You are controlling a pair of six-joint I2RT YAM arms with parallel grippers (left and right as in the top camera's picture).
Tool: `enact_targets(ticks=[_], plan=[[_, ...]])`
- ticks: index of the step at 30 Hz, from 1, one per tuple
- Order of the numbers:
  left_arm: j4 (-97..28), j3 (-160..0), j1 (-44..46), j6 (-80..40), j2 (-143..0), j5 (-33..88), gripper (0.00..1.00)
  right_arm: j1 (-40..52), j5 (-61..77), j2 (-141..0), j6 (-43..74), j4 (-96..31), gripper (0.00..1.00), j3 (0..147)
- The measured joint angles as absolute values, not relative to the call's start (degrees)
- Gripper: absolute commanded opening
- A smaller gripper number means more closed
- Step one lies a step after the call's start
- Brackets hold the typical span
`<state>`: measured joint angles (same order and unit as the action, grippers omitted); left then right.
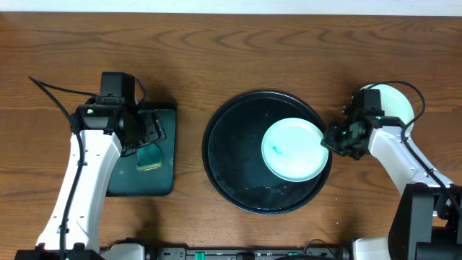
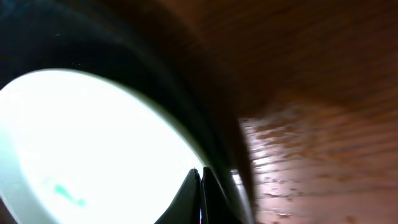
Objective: Clean dirty plates on tray and stack at the side
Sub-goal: 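Pinch the remaining green plate's rim with the right gripper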
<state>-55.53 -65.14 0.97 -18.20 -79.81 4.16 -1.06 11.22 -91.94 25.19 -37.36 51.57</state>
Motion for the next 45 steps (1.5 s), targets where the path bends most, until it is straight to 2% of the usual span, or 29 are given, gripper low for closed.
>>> enact_targets(ticks=[2, 4, 7, 11, 15, 19, 24, 28, 36, 45], plan=[[-55.5, -65.2, 1.0, -18.2, -79.8, 4.2, 0.8, -0.1, 12.0, -91.9, 25.2, -37.3, 0.04, 51.6], [-55.5, -65.2, 1.0, -18.2, -79.8, 4.2, 0.8, 0.8, 12.4, -91.9, 25.8, -37.3, 0.3, 51.6], [-55.5, -65.2, 1.0, -18.2, -79.8, 4.2, 0.8, 1.0, 13.4, -91.9, 27.1, -37.0, 0.55, 51.6], [-55.5, -65.1, 1.0, -18.2, -79.8, 4.2, 0.8, 1.1, 14.7, -91.9, 27.7, -36.7, 0.65, 51.6], [-55.5, -65.2, 1.0, -18.2, -79.8, 4.2, 0.8, 1.1, 15.7, -91.8, 28.1, -37.0, 0.66, 51.6], [-55.3, -65.2, 1.0, -18.2, -79.8, 4.2, 0.8, 1.0, 15.6, -91.9, 28.1, -37.3, 0.61, 51.6], [-54.9, -65.1, 1.0, -18.2, -79.8, 4.2, 0.8, 1.0, 18.1, -91.9, 26.9, -37.1, 0.63, 51.8], [-54.8, -65.1, 1.0, -18.2, -79.8, 4.2, 0.8, 1.0, 19.6, -91.9, 25.5, -41.7, 0.64, 55.4], [-54.8, -65.1, 1.0, -18.2, -79.8, 4.2, 0.8, 1.0, 12.4, -91.7, 24.8, -48.8, 0.65, 60.3], [-54.8, -65.2, 1.0, -18.2, -79.8, 4.2, 0.8, 1.0, 9.2, -91.8, 23.9, -47.2, 0.65, 59.1]])
